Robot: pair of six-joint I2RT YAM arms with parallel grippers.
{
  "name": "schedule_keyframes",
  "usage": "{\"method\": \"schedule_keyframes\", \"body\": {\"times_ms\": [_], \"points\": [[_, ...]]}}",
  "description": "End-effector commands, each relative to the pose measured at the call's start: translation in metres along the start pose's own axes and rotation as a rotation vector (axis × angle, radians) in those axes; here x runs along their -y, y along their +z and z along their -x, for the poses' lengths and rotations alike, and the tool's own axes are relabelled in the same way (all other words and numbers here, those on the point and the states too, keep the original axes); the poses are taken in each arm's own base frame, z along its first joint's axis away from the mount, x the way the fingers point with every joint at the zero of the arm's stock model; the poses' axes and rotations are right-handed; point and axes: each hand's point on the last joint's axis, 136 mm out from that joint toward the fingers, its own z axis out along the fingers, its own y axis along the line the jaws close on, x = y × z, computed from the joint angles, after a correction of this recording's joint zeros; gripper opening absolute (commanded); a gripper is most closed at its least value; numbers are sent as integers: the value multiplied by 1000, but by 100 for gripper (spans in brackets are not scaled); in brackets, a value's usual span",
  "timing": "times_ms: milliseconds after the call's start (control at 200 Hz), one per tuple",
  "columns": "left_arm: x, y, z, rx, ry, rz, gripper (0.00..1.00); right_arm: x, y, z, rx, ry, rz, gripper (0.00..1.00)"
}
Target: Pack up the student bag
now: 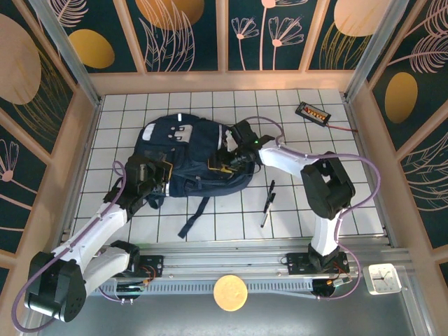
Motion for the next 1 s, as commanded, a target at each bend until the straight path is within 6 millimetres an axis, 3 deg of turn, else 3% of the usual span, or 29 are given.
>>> {"method": "schedule_keyframes", "body": {"times_ms": [0,120,215,310,470,641,996], "points": [[37,-9,-19,-93,23,-130,0,6,-47,35,207,-50,-216,64],[50,-8,-22,-105,32,-151,0,-24,-59,-12,182,-94,-274,72],[57,-6,-23,-111,45,-159,0,-33,-53,-49,138,-81,-270,74],[59,-6,-24,-117,51,-160,0,-41,-40,-67,106,-78,-230,74],[58,-7,-25,-119,51,-158,0,-58,-19,-74,54,-51,-121,74],[57,-10,-25,-119,52,-157,0,-58,-1,-80,12,-11,-77,73],[55,-11,-26,-121,51,-156,0,-62,11,-76,27,-1,-123,63]]}}
